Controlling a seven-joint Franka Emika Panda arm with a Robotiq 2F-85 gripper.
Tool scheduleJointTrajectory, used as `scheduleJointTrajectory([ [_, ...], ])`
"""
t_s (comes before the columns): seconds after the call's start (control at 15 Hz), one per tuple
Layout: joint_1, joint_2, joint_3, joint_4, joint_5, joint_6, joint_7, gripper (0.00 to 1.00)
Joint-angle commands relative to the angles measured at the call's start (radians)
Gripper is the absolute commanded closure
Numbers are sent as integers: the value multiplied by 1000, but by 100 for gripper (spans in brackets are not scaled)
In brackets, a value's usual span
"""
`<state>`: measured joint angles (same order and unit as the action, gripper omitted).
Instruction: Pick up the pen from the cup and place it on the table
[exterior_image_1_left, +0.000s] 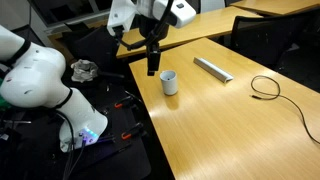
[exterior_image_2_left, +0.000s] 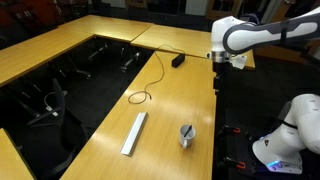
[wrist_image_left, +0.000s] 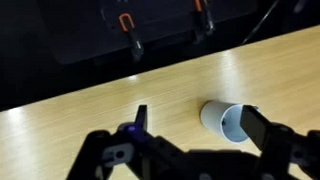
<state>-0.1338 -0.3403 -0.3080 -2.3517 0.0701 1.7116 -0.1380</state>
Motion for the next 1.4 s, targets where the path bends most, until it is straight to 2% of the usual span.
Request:
scheduleJointTrajectory([
  [0.0,-27,3,25,1,7,-2,-8,0],
  [0.33,-27,3,25,1,7,-2,-8,0],
  [0.53,9,31,45,6,-10,14,-137,0],
  [0.93,100,177,142,-5,-7,171,-356,0],
  [1.33,154,325,259,-8,-79,310,-516,0],
])
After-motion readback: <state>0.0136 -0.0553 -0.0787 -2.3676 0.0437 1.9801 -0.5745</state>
